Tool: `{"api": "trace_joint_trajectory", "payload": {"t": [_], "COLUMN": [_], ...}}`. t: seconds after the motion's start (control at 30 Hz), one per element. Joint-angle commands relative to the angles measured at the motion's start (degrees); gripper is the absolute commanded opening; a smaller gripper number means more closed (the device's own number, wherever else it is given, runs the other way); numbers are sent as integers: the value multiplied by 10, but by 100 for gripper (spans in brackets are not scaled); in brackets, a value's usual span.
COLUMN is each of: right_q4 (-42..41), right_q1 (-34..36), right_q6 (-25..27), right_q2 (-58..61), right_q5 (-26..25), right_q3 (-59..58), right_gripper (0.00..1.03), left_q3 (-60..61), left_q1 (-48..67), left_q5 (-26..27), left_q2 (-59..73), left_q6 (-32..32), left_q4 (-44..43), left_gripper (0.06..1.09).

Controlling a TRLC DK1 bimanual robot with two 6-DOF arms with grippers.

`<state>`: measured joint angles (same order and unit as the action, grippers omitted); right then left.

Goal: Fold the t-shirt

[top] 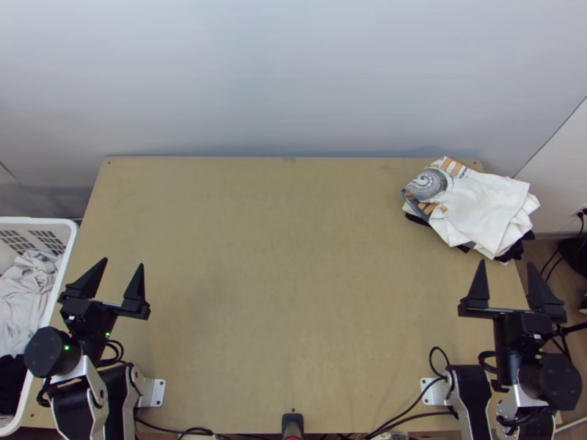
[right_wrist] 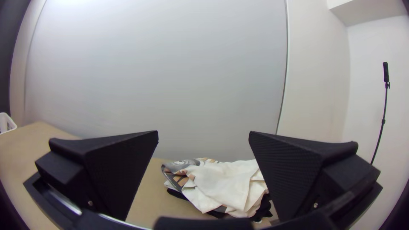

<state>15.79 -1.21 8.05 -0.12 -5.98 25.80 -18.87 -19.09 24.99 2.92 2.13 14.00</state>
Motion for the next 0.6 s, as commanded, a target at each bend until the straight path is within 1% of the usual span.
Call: {"api": "trace_joint_trajectory", "payload": {"t": [0.0,0.07,0.17,0.27,0.43,0.53,0.57], "right_q4": [-40,-68,-128,-130,-132,-199,-208], "right_q1": [-29,-33,-17,8,9,6,3], "right_q6": [42,56,61,51,45,46,47], "right_q2": [-2,-2,-2,-3,-3,-2,-2], "right_q5": [10,9,7,9,8,9,8], "right_q3": [-28,-44,-88,-122,-184,-237,-250], "right_gripper": [99,99,99,99,99,99,99], "left_q3": [34,46,74,96,106,118,123], "left_q1": [-4,-3,-3,-3,-8,-8,-9], "left_q5": [1,1,1,1,0,0,0], "left_q2": [-31,-31,-31,-31,-30,-31,-31], "left_q6": [0,-1,-3,-2,-1,2,2], "left_q4": [-20,-24,-33,-33,-49,-61,-61], "left_gripper": [104,104,104,104,104,104,104]}}
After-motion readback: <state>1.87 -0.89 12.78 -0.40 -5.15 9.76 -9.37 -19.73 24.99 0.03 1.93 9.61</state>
